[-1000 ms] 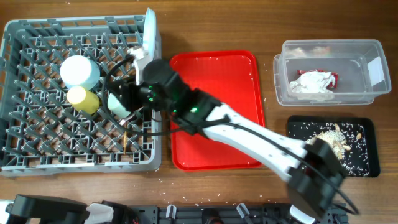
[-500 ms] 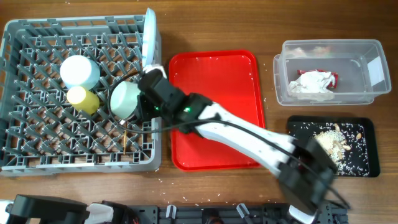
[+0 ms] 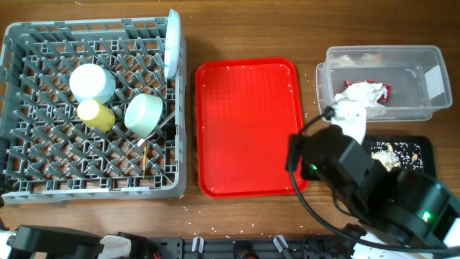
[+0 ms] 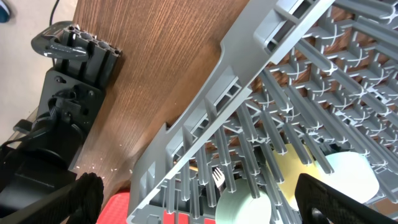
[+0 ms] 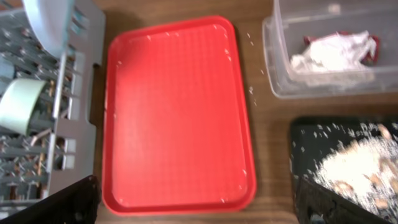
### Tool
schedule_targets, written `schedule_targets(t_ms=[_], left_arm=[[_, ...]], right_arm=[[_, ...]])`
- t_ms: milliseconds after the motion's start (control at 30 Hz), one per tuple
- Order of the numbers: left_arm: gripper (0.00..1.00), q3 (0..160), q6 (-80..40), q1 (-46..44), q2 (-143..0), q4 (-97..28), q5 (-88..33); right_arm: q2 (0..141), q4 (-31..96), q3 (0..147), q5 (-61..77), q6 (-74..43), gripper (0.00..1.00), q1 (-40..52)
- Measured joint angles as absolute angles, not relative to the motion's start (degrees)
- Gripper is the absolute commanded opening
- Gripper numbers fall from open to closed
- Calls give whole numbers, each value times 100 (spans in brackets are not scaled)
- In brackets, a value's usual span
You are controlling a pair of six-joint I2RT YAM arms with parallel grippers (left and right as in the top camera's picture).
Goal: Sort waste into correct bins and load items into the dishwasher rack
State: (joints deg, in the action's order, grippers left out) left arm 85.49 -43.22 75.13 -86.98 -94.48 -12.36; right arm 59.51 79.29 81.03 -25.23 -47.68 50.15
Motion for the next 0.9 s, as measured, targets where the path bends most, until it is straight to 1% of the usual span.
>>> schedule_targets(t_ms=[100, 300, 467, 533, 600, 667, 700, 733, 767, 833, 900], left_arm=[[100, 8549, -4322, 7513, -8698, -9450, -1236], [100, 8549, -4322, 7513, -8698, -9450, -1236], [100, 8549, -4322, 7513, -8698, -9450, -1236], [100, 8549, -4322, 7513, -8698, -9448, -1236], [100, 8549, -4322, 7513, -8698, -9452, -1245], [100, 8549, -4322, 7513, -8698, -9448, -1269], [100, 8549, -4322, 7513, -8698, -9439, -1262], [100, 8549, -4322, 7513, -8698, -9448, -1275], [100, 8549, -4322, 7513, -8698, -9452, -1275], [100, 8549, -4322, 7513, -8698, -9448, -1278], [100, 8549, -4322, 7513, -8698, -9452, -1297]], right_arm=[[5896, 8055, 8058, -2056, -4884, 100, 5015], [6163, 8058, 8058, -1686, -4919, 100, 5015], [6222, 8055, 8042, -1662, -4751, 100, 5004], [6038, 7828, 7804, -1697, -4615, 100, 4821], [5627, 6838, 7212, -1599, -4104, 100, 4547], [4893, 5323, 6038, -1227, -3122, 100, 4018], [4394, 4244, 5098, -812, -2445, 100, 3592], [4154, 3649, 4582, -537, -2150, 100, 3380], [3785, 2565, 3826, -158, -1806, 100, 3081], [3004, 1483, 2585, 364, -1391, 100, 2681], [2185, 845, 1750, 622, -1258, 100, 2427]])
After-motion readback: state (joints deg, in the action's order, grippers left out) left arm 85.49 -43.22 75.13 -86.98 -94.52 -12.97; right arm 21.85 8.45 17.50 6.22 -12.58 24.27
